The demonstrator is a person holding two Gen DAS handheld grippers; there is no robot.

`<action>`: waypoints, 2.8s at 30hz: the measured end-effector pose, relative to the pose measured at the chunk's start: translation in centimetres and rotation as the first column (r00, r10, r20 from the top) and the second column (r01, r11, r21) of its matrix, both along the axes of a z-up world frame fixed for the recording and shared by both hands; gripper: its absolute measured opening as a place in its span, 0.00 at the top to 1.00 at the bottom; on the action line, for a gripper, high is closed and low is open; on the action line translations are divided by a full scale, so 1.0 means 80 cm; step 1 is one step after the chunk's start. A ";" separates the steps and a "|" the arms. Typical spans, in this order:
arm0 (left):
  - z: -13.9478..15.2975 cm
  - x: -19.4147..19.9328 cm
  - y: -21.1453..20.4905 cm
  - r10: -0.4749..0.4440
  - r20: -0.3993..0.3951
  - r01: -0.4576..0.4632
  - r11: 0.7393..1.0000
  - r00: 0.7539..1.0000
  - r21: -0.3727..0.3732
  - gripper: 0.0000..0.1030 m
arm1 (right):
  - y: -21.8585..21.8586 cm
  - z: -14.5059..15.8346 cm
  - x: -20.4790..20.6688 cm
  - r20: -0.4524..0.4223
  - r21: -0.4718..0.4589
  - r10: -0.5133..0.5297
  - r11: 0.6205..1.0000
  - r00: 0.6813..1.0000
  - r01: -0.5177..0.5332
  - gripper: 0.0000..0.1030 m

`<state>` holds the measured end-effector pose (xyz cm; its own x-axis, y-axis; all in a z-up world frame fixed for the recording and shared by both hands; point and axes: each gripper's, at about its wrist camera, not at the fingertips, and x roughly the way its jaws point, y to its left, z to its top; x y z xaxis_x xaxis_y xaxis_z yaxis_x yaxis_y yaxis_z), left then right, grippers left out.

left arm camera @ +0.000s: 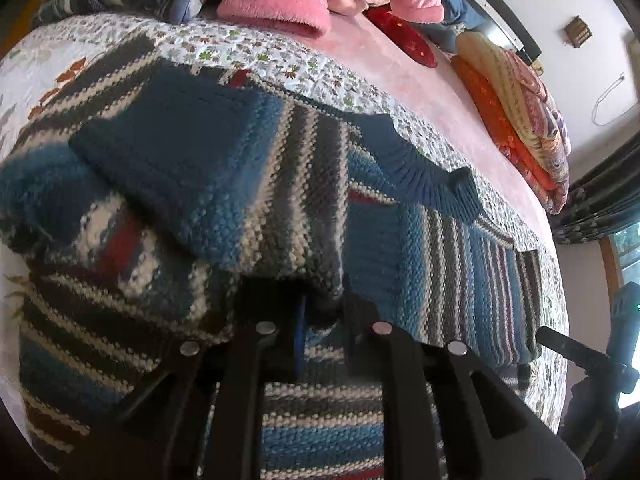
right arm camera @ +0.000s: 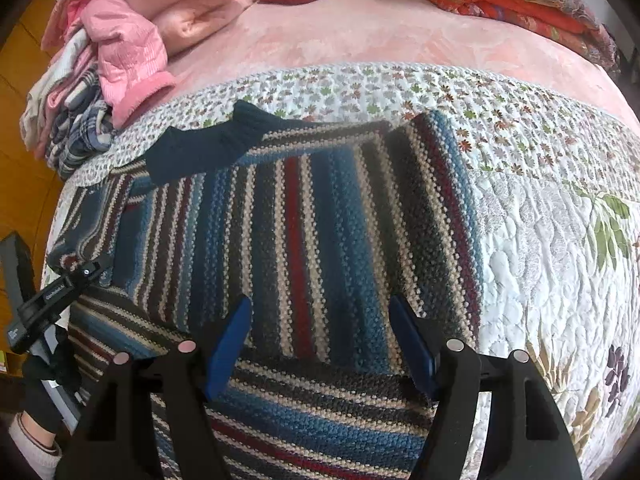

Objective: Fold small clothes

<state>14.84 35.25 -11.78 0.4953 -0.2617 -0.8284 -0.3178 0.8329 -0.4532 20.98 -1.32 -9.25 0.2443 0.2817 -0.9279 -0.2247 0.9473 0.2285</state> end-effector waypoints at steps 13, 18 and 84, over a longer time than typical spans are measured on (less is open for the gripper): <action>0.110 -0.089 0.082 -0.027 -0.125 0.046 0.988 0.992 0.150 0.64 | 0.042 0.017 -0.020 -0.041 0.108 0.068 0.992 0.997 -0.063 0.31; 0.074 -0.054 0.126 0.038 -0.199 -0.003 0.984 0.979 0.177 0.64 | 0.100 0.024 -0.034 -0.080 0.201 0.118 0.975 0.990 -0.100 0.31; 0.065 -0.041 0.165 0.130 -0.232 -0.079 0.973 0.964 0.216 0.51 | 0.406 -0.032 -0.011 -0.080 -0.342 0.321 0.880 0.944 -0.328 0.69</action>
